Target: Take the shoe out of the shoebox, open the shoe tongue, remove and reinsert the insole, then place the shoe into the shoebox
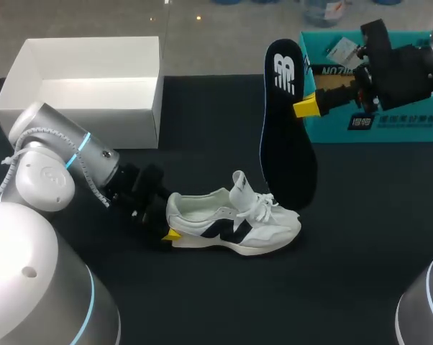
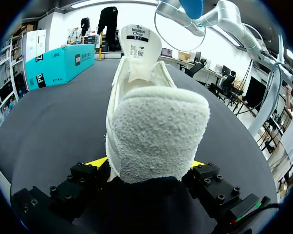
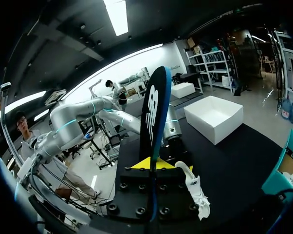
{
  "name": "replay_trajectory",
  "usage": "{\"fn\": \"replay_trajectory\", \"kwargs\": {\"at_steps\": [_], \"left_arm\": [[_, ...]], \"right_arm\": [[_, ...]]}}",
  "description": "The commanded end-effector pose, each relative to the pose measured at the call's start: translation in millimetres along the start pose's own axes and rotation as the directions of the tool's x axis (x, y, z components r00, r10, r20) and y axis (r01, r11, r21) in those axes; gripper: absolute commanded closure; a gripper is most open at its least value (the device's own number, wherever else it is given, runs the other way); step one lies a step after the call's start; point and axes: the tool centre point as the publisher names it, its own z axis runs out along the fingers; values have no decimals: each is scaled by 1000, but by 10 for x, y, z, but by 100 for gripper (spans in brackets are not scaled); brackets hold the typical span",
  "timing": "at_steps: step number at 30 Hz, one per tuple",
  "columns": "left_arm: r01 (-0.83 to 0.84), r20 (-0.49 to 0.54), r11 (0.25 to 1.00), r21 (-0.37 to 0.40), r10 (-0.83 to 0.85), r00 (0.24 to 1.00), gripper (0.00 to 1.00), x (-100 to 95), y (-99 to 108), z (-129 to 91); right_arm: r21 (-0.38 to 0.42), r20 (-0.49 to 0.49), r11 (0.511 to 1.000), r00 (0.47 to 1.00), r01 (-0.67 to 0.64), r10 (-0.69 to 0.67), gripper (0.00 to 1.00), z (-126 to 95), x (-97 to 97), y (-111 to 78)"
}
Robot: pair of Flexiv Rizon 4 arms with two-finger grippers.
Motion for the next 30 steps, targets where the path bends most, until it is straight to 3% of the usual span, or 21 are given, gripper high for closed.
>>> {"fn": "replay_trajectory", "kwargs": {"at_steps": [1,19,30], "left_arm": [[0,0,1000,0,0,1000,100,-4,15,18],[0,0,1000,0,0,1000,100,-4,15,18],[0,0,1000,0,0,1000,100,-4,15,18]], "right_arm": [[-17,31,1000,999,-16,16,100,-108,160,-99],[-9,57,998,996,-66,67,100,-209,471,-85],[-24,67,998,996,-55,57,100,-234,487,-120]]}}
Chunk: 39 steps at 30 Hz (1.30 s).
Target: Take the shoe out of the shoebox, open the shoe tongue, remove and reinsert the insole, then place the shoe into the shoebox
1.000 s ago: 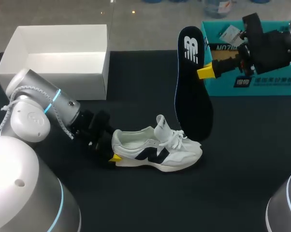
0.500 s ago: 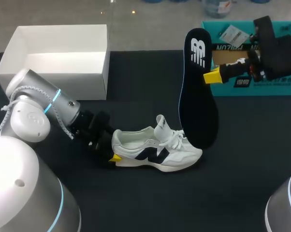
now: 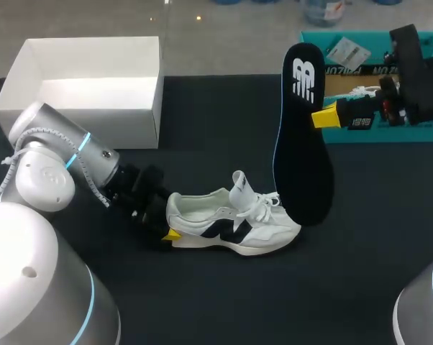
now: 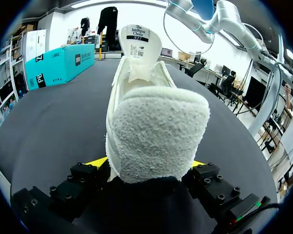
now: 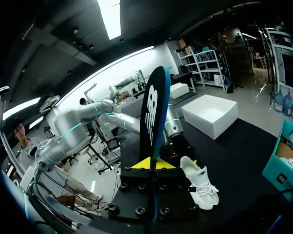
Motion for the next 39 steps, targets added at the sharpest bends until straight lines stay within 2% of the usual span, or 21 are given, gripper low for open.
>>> {"fn": "replay_trajectory", "kwargs": {"at_steps": [1,36,37,38,39], "left_arm": [[0,0,1000,0,0,1000,100,-4,15,18],[0,0,1000,0,0,1000,100,-4,15,18],[0,0,1000,0,0,1000,73,-4,15,18],[0,0,1000,0,0,1000,10,-4,15,18],[0,0,1000,0,0,1000,0,-4,15,18]], "right_arm": [[-8,6,1000,1000,0,0,100,6,22,-49],[-8,6,1000,1000,0,0,100,6,22,-49],[-8,6,1000,1000,0,0,100,6,22,-49],[-8,6,1000,1000,0,0,100,6,22,-49],[-8,6,1000,1000,0,0,100,6,22,-49]]}}
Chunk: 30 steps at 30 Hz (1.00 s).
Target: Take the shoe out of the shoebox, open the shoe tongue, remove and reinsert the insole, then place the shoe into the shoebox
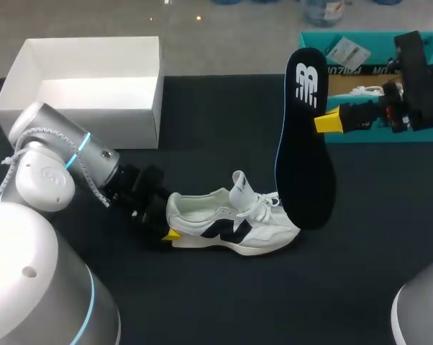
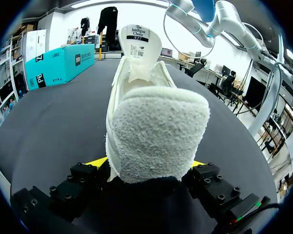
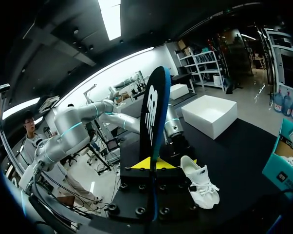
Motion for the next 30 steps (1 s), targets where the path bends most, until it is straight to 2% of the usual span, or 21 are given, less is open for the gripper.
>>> {"fn": "replay_trajectory", "kwargs": {"at_steps": [1,7,14,17,30], "left_arm": [[0,0,1000,0,0,1000,0,-4,15,18],[3,4,1000,-6,-3,1000,0,-10,26,2],[4,54,998,-70,0,999,0,8,36,-58],[29,88,992,-124,-18,996,0,25,16,-67],[29,88,992,-124,-18,996,0,25,16,-67]], "right_arm": [[3,0,1000,1000,-2,2,100,25,-12,8],[3,0,1000,1000,-2,2,100,25,-12,8],[3,0,1000,1000,-2,2,100,25,-12,8],[3,0,1000,1000,-2,2,100,25,-12,8],[3,0,1000,1000,-2,2,100,25,-12,8]]}}
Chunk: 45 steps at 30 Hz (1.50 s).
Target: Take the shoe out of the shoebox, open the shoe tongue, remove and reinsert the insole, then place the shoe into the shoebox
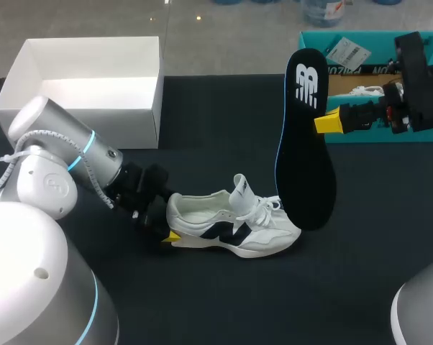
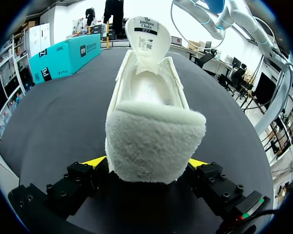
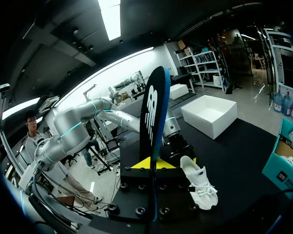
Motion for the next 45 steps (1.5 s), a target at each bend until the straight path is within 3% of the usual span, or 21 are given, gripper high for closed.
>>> {"fn": "replay_trajectory", "kwargs": {"at_steps": [1,21,28,45], "left_arm": [[-1,1,1000,-2,1,1000,0,7,3,3],[-14,58,994,-107,21,998,0,96,-69,-172],[-24,61,962,-272,43,997,0,78,-205,-280],[-73,30,885,-460,97,995,0,41,-455,-451]], "right_arm": [[3,-2,1000,1000,-1,1,100,25,-18,15],[3,-2,1000,1000,-1,1,100,25,-18,15],[3,-2,1000,1000,-1,1,100,25,-18,15],[3,-2,1000,1000,-1,1,100,25,-18,15]]}}
